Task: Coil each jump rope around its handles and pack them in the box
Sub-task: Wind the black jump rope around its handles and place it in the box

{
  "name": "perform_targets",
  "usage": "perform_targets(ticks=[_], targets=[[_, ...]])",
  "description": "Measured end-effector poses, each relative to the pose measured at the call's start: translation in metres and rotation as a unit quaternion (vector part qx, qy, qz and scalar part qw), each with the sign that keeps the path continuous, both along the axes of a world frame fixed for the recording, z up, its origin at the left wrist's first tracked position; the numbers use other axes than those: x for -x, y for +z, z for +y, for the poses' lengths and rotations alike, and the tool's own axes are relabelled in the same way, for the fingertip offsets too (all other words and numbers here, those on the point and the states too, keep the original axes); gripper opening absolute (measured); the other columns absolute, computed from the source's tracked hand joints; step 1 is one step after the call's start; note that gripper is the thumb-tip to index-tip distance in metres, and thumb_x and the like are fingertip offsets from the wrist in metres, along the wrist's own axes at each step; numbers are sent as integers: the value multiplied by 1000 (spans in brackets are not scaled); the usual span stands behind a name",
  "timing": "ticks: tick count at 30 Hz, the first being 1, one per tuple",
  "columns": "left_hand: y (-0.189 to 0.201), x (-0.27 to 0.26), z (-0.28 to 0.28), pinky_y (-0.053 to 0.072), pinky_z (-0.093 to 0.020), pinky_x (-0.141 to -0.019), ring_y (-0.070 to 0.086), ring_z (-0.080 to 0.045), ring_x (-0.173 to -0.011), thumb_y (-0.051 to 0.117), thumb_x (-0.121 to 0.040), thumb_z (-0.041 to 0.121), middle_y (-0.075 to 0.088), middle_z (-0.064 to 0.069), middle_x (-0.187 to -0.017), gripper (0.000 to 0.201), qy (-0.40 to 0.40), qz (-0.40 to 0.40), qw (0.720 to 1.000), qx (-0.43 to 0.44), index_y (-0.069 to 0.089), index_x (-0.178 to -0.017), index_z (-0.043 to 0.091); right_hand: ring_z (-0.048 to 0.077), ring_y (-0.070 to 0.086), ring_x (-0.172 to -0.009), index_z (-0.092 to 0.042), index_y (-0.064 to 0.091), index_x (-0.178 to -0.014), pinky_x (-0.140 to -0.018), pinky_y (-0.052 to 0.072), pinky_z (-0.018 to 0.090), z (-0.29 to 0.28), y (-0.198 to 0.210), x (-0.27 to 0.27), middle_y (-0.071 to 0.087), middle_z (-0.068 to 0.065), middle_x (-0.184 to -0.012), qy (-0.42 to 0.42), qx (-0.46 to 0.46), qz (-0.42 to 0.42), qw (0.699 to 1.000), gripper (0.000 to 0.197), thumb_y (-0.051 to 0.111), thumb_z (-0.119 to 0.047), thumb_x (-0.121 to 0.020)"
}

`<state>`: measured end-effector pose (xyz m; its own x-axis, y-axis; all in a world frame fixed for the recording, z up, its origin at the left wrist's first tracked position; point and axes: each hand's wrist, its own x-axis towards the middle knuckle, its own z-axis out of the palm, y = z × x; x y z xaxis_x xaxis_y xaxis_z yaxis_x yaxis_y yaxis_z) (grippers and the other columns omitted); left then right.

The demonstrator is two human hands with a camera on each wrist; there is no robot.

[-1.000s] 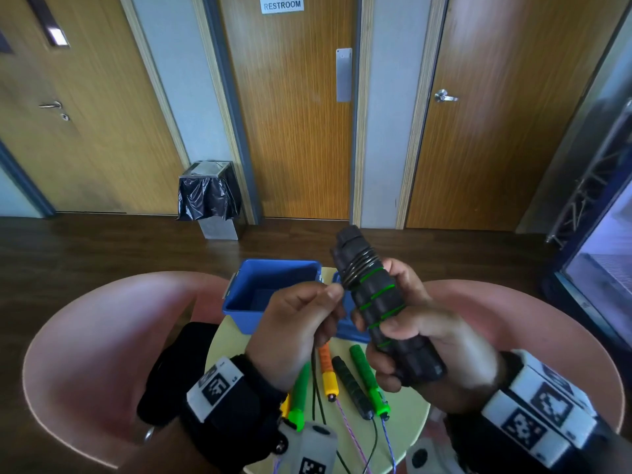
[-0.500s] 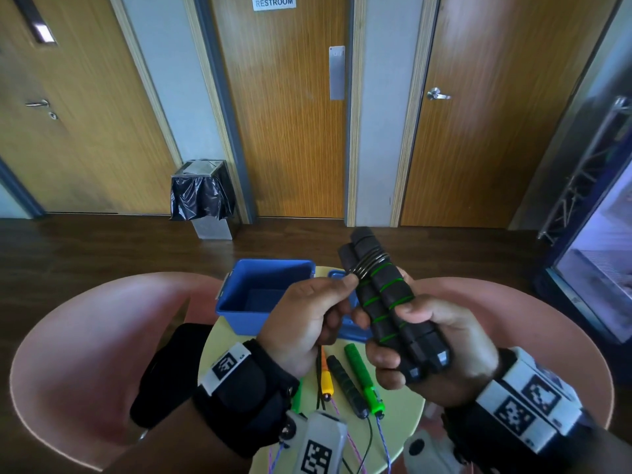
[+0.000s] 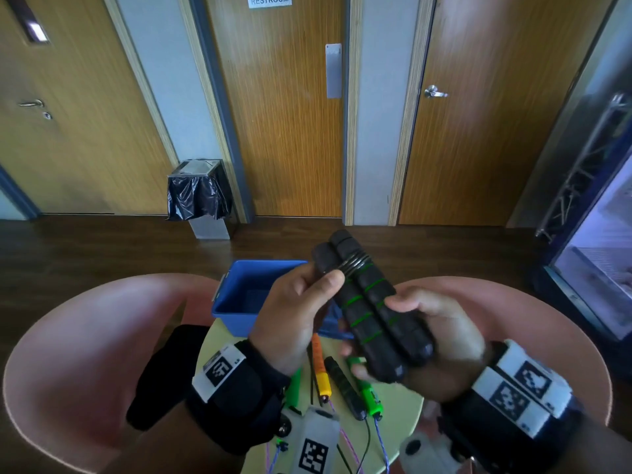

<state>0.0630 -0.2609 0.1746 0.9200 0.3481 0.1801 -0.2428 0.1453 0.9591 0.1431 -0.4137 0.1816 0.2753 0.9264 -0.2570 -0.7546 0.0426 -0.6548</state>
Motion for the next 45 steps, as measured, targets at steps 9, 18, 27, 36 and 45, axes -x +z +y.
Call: perform_targets(ticks=[9,18,27,36,45], targets=[[-11,-9,-2,48,-41,-72,62,-5,-68,66,-74,54,67,15,-67,26,147,42,979,-133,71,-78,29,15,62,-71,-27,35,-103,-59,51,31,23,9,5,57,-7,-86,-89,343,-726,589,46,65,-43,-72],[-19,-7,21,50,-18,-56,64,-6,-59,88,-63,21,70,4,-66,21,96,-32,993,-61,71,-75,17,6,49,-51,-5,57,-97,-45,38,18,25,11,7,52,-2,-63,-79,187,-494,845,42,75,-18,-61],[-31,-12,25,43,-19,-54,56,-9,-58,87,-60,50,64,1,-75,56,14,-23,1000,14,65,-98,15,23,48,-50,-5,52,-99,-48,43,29,20,5,10,46,14,-72,42,-61,-61,995,50,68,-13,-53],[-17,-11,27,31,-11,-48,36,2,-43,64,-81,33,42,13,-46,50,53,-4,990,-131,53,-67,-14,19,55,-65,-6,39,-118,-61,48,31,14,1,5,46,7,-85,123,-197,79,969,49,60,-20,-76],[-6,-9,43,30,-21,-51,31,-18,-53,69,-78,49,35,-9,-55,56,92,-23,968,-230,45,-60,2,21,54,-66,-5,37,-119,-61,45,32,3,-12,-2,43,11,-86,83,-196,54,975,47,58,-17,-78]])
